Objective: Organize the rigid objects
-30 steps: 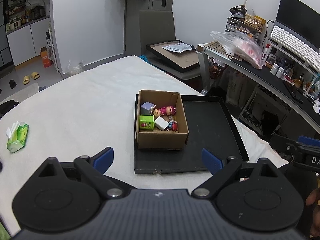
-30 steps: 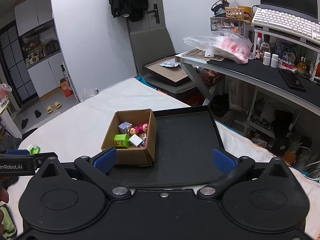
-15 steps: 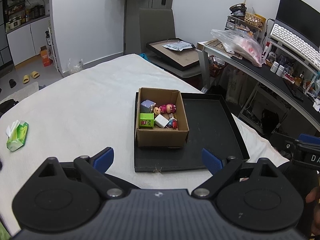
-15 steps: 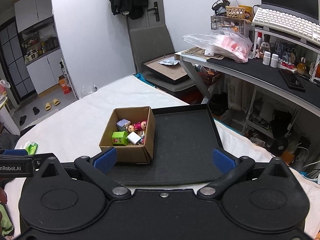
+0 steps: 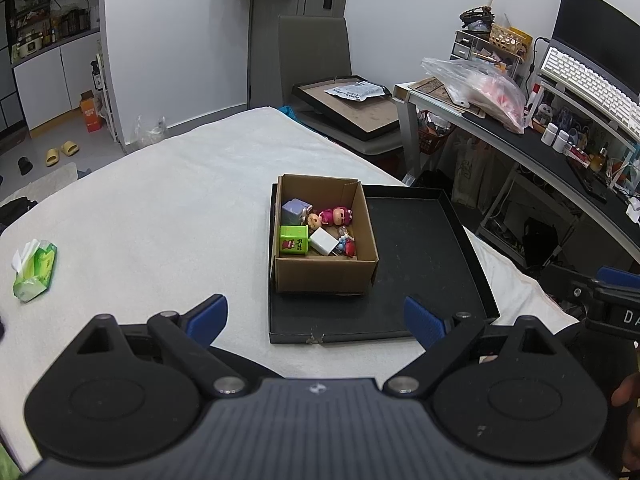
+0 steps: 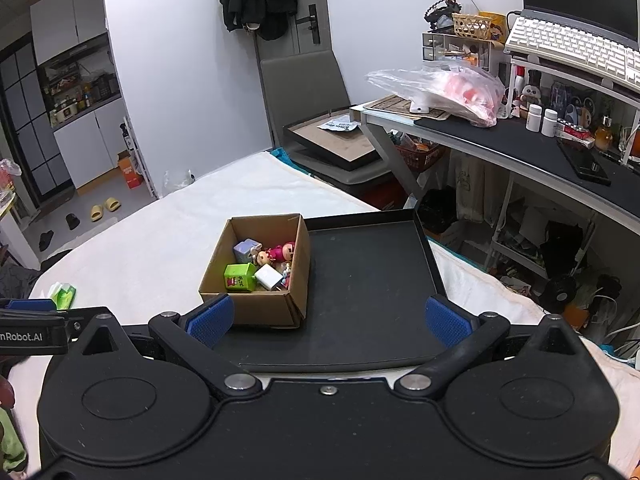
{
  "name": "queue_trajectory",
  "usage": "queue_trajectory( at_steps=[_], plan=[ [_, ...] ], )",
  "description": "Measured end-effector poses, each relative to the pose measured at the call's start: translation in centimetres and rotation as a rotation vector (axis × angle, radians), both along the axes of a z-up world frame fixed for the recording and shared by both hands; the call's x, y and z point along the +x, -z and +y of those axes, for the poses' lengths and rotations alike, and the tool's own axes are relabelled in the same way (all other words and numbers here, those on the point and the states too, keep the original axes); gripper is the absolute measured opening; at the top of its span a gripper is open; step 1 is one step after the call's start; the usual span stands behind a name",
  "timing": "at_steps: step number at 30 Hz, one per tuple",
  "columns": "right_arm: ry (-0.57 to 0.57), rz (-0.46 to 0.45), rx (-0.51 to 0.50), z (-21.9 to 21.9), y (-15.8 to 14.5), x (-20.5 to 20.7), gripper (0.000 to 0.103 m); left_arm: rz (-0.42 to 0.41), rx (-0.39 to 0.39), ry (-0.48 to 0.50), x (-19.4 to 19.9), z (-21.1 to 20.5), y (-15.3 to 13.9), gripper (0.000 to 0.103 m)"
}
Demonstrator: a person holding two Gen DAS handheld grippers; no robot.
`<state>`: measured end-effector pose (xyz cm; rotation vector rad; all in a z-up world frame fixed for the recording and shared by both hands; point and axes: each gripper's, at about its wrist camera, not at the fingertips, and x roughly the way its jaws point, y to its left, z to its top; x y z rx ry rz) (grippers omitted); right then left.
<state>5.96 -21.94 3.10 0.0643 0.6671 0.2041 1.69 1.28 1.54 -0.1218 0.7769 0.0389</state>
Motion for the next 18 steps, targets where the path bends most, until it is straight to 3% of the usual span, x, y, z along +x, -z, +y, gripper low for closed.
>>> queue_trajectory(
  at_steps=[18],
  plan=[
    [-0.007, 0.005, 0.005, -0.04, -0.03, 0.07, 0.103, 0.003, 0.001, -0.004, 0.05, 0.12, 0.01, 0.094]
  ],
)
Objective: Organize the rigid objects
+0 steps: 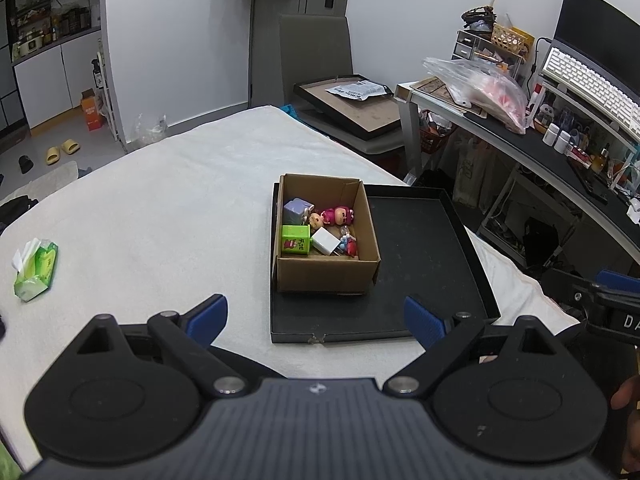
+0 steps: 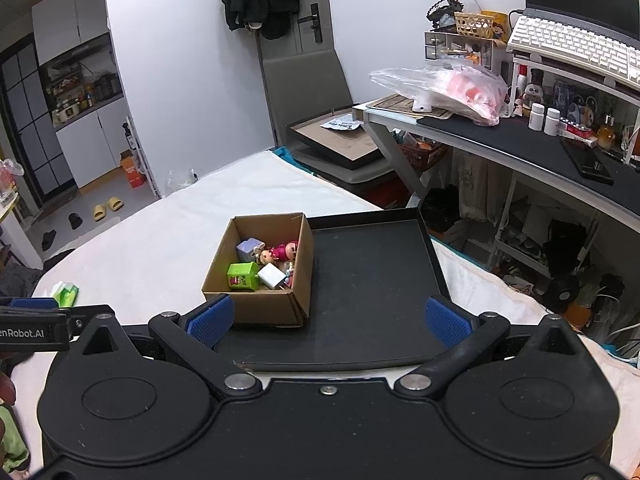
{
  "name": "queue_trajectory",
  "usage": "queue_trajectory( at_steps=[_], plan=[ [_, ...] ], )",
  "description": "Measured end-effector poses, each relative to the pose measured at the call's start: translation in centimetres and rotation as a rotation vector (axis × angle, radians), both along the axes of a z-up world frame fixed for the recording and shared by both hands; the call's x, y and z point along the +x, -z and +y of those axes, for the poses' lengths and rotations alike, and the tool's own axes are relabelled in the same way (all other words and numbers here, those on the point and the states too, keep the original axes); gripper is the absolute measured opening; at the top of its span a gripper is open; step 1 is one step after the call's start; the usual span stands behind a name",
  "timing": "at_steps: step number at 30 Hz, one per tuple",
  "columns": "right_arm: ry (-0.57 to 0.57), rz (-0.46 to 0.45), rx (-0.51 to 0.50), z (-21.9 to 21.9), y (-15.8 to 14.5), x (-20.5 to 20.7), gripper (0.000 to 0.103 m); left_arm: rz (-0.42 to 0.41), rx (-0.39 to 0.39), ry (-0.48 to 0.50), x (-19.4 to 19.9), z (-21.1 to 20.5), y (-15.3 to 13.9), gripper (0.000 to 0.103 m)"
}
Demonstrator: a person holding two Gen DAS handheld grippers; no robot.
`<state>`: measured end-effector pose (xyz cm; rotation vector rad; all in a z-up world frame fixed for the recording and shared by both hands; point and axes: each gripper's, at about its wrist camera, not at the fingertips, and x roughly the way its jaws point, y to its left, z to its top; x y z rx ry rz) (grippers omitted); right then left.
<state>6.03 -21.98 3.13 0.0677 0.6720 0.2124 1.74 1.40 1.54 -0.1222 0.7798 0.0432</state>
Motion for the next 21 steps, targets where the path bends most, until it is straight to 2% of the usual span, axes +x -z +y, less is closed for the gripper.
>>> queue_trajectory(
  at_steps=[21],
  plan=[
    [0.016, 0.021, 0.009, -0.4, 1.0, 0.6, 0.103, 0.011, 0.009, 0.014, 0.2, 0.0, 0.5, 0.094]
  ],
)
